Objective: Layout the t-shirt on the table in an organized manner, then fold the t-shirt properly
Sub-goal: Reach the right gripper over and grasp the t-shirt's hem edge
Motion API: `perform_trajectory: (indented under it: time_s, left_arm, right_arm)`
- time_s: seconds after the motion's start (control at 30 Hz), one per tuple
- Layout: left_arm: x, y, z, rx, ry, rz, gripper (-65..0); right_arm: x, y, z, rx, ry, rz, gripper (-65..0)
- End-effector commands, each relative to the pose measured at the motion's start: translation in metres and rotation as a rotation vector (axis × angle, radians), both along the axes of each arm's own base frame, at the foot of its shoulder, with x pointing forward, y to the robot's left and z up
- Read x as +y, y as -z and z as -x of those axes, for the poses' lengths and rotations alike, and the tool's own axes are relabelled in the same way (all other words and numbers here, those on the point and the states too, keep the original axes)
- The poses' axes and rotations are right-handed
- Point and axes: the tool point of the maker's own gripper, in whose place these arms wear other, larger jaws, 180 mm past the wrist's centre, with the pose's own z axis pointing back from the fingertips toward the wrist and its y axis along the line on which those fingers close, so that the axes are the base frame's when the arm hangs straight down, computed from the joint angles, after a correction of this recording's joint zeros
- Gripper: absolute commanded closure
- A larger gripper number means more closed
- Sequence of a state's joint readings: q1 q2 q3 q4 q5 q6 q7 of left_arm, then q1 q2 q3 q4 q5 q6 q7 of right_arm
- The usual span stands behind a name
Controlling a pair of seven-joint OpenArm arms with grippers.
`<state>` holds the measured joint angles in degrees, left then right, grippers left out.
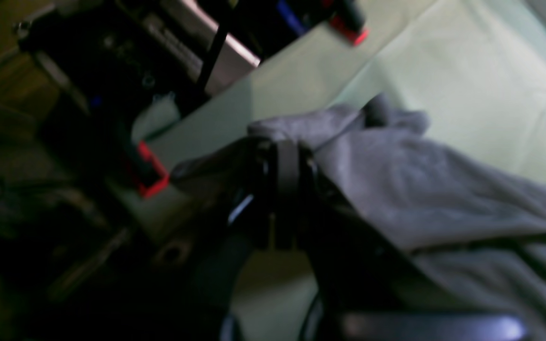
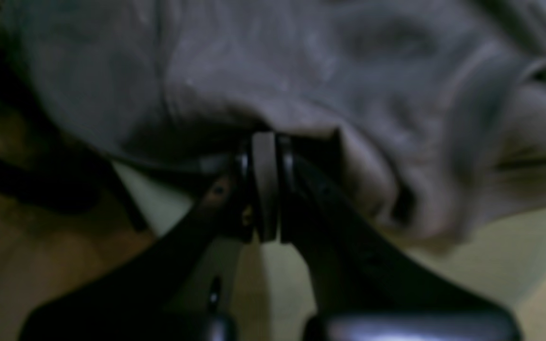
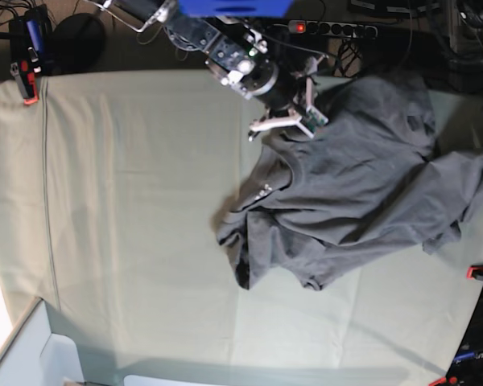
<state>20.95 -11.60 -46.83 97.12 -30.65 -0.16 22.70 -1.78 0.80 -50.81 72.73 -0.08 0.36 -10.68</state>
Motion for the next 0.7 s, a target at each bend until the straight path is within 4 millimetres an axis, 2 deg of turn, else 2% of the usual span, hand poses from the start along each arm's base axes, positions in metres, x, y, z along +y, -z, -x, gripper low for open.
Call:
perform_trajectory:
  time_s: [0.0, 0.07, 0.3, 0.4, 0.5, 0.63, 0.67]
  left_arm:
    - [0.002, -0.018, -0.004, -0.035, 0.015, -0.045, -0.2]
    - [0.0, -0.024, -0.006, -0.046, 0.025, -0.056, -0.2]
    - [-0.012, -0.017, 0.0, -0.043, 0.018, -0.03, -0.2]
    - [-0.019, -0.01, 0.002, -0.047, 0.008, -0.003, -0.2]
    - [-0.021, -0.007, 0.004, -0.046, 0.003, 0.009, -0.2]
    - [-0.021, -0.003, 0.004, -0.043, -0.002, 0.017, -0.2]
    - [-0.021, -0.003, 0.004, -0.043, -0.002, 0.017, -0.2]
  right_arm:
    - [-0.001, -0.021, -0.018, -0.052, 0.041, -0.055, 0.0]
    - [-0.015, -0.034, -0.035, -0.077, 0.103, -0.077, 0.0]
    - [-0.086, -0.044, -0.074, -0.135, 0.267, -0.044, 0.0]
    - [-0.101, -0.039, -0.075, -0.135, 0.284, -0.021, 0.0]
    - [-0.099, -0.036, -0.06, -0.114, 0.275, -0.027, 0.0]
    - [-0.071, -0.035, -0.039, -0.088, 0.212, -0.054, -0.4]
    - [-0.061, -0.037, -0.035, -0.087, 0.193, -0.068, -2.7]
